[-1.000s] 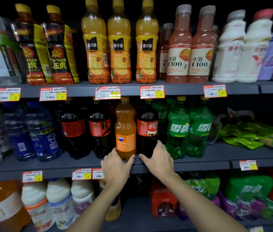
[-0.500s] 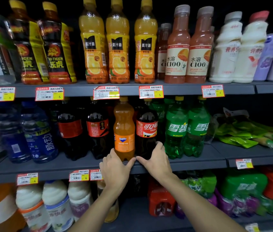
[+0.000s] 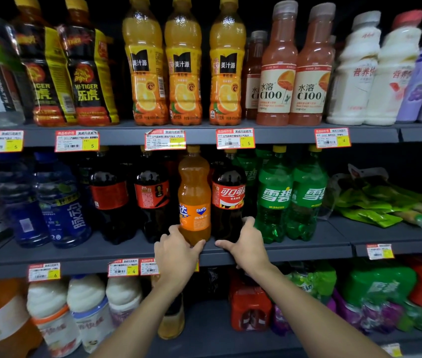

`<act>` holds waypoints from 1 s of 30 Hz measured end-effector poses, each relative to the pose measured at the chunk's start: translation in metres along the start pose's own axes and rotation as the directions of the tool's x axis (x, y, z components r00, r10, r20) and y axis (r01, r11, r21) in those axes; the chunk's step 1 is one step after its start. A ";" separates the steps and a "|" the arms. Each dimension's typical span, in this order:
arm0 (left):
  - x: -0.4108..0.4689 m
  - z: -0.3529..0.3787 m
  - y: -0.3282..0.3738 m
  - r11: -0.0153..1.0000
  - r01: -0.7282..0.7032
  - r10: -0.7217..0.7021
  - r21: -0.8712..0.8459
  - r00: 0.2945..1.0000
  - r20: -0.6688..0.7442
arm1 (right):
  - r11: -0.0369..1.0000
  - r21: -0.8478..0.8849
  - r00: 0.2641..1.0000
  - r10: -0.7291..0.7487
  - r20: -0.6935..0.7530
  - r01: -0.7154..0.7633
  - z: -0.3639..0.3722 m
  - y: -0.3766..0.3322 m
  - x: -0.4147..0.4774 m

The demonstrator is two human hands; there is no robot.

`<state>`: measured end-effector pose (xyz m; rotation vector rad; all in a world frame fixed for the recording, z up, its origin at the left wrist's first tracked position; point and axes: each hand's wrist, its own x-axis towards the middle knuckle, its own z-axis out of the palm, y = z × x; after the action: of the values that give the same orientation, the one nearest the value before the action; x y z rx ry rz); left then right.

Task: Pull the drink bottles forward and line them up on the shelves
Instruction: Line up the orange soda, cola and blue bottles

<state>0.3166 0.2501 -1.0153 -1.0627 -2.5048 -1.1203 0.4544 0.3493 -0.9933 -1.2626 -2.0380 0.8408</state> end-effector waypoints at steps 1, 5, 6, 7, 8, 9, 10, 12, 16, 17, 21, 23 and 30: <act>-0.003 0.002 0.003 1.000 0.029 -0.029 -0.003 1.000 -0.011 | 1.000 -0.005 1.000 0.006 0.013 -0.006 0.000 -0.001 0.000; -0.006 0.005 0.003 0.999 0.039 -0.038 0.038 0.999 -0.024 | 0.999 -0.032 0.996 0.000 0.087 0.003 -0.006 0.003 0.005; -0.005 0.005 0.001 0.998 0.029 -0.028 0.051 0.999 -0.026 | 0.999 -0.035 0.996 -0.002 0.094 0.005 -0.006 0.004 0.005; -0.004 0.005 -0.001 0.998 0.016 -0.014 0.065 0.999 -0.029 | 0.999 -0.036 0.995 -0.005 0.096 0.009 -0.007 0.005 0.005; -0.004 0.005 -0.001 0.997 -0.002 0.004 0.073 0.999 -0.032 | 0.999 -0.037 0.995 -0.009 0.098 0.013 -0.007 0.005 0.005; -0.004 0.005 -0.001 0.998 -0.021 0.023 0.067 0.999 -0.034 | 0.999 -0.036 0.995 -0.014 0.099 0.017 -0.006 0.006 0.005; -0.005 0.007 0.001 0.998 -0.037 0.038 0.047 0.999 -0.033 | 0.999 -0.034 0.995 -0.017 0.099 0.021 -0.006 0.006 0.005; -0.007 0.009 0.006 0.999 -0.038 0.038 0.006 0.999 -0.029 | 0.999 -0.032 0.995 -0.021 0.094 0.024 -0.005 0.007 0.005; -0.009 0.011 0.015 0.997 0.080 -0.081 -0.017 0.995 -0.051 | 0.999 -0.025 0.996 -0.021 0.089 0.023 -0.004 0.009 0.005; -0.010 0.011 0.019 0.993 0.120 -0.121 -0.013 0.991 -0.059 | 1.000 -0.022 0.996 -0.020 0.090 0.022 -0.004 0.009 0.006; -0.009 0.012 0.020 0.988 0.135 -0.131 0.074 0.990 -0.056 | 0.999 -0.030 0.993 -0.019 0.120 0.023 -0.008 0.008 0.009; -0.001 0.008 0.006 0.996 0.062 -0.062 0.058 0.998 0.001 | 0.998 -0.049 0.990 -0.027 0.142 0.034 -0.011 0.009 0.012; 0.015 -0.003 -0.007 1.000 -0.023 0.025 -0.013 0.992 0.123 | 0.992 -0.066 0.980 -0.096 0.173 0.109 -0.012 0.007 0.011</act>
<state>0.3006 0.2525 -1.0102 -1.1968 -2.5742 -1.0954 0.4625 0.3642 -0.9893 -1.1485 -2.2681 0.8557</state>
